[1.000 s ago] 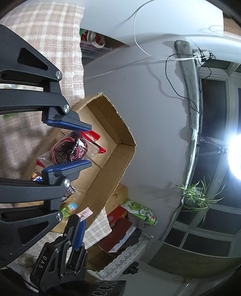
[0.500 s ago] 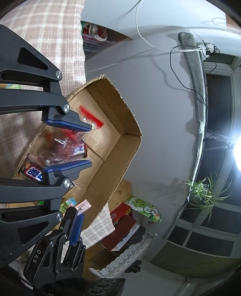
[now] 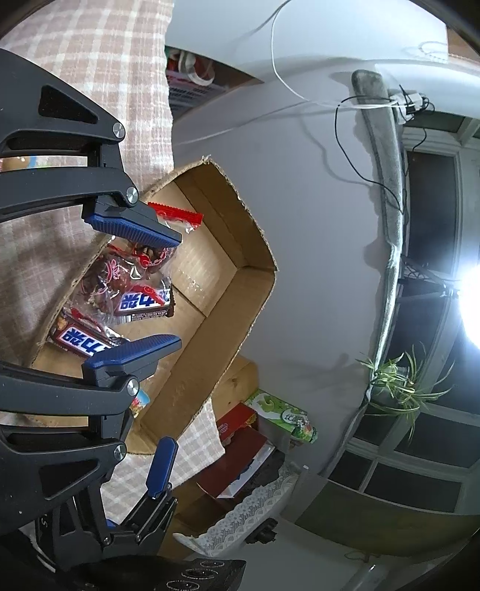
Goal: Organize snacks
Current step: 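Move both open tools back toward the packaged bread loaf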
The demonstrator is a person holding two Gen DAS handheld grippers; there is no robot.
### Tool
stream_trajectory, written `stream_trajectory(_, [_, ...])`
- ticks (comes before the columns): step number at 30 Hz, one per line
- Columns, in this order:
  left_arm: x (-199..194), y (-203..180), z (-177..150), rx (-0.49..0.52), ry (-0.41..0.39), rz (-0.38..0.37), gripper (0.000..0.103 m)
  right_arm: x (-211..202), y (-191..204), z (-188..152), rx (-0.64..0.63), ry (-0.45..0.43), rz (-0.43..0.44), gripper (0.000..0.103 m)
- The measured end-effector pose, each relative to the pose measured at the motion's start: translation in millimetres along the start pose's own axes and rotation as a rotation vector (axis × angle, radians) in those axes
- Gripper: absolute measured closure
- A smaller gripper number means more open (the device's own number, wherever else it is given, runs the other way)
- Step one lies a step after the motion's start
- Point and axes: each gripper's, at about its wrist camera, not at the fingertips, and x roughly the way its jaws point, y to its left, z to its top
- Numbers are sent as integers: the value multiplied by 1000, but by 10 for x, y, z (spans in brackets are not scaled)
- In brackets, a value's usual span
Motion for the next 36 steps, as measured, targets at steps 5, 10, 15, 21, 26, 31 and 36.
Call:
stream_trajectory(5, [-173,2,-42,-7,-19,0,51,-103,85,-13,-3,-7,9,31])
stream_trajectory(10, [-403,10,-125,-8,-42,9,43,-214,229,-49,-21,-11,17,31])
stream_trajectory(15, [-668,35,-256,-7,-70,32,36,-321,386,-95,-33,-18,38,22])
stream_trajectory(21, [-998,225,-482,-64,-88,37,26,-408,549,-150,-24,-16,91,11])
stream_trajectory(26, [-1311,517,-751,-132,-89,73,23,-402,663,-181,-13,-1,151,8])
stream_trajectory(31, [-1538,804,-1104,-215,-71,110,23,-331,851,-218,-27,30,207,8])
stream_trajectory(36, [-1689,1048,-1471,-313,-51,134,23,-234,1081,-273,-58,66,271,8])
